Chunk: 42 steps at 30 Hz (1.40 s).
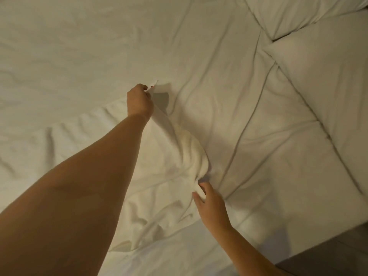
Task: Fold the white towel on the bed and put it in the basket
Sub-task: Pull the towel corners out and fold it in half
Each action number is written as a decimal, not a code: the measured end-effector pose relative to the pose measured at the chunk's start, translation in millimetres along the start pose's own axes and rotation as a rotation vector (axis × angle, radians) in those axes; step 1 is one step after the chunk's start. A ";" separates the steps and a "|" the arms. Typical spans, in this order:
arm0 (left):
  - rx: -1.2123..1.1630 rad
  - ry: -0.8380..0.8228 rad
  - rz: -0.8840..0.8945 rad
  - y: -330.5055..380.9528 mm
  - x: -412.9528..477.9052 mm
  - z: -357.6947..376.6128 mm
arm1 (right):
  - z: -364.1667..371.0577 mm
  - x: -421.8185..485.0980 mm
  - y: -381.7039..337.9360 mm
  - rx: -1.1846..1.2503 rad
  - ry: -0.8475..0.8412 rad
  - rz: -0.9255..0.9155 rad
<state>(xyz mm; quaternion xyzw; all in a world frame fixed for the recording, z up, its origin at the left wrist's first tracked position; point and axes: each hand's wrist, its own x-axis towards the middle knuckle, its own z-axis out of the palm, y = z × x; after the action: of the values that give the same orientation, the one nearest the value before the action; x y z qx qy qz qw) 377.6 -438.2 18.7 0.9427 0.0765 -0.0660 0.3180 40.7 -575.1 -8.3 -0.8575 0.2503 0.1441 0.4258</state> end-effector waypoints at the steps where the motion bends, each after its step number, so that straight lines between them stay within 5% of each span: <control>1: -0.002 0.011 -0.009 -3.9 0.5 -14.7 | 2.1 -6.6 -6.9 0.018 -0.008 -0.021; 14: -0.309 0.207 -0.079 -125.5 -21.6 -221.8 | 86.0 -115.8 -119.8 0.035 -0.094 -0.297; 22: -0.637 0.150 -0.180 -227.5 -37.8 -332.0 | 176.8 -180.8 -175.2 0.001 -0.145 -0.317; 42: -0.699 0.314 -0.201 -444.7 -43.9 -496.4 | 348.6 -246.5 -288.7 0.003 -0.440 -0.425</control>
<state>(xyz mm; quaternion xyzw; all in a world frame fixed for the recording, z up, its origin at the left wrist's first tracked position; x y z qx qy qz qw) 289.4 209.6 155.8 0.7640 0.2340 0.0779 0.5962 -17.1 -72.0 87.4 -0.8383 -0.0327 0.2335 0.4915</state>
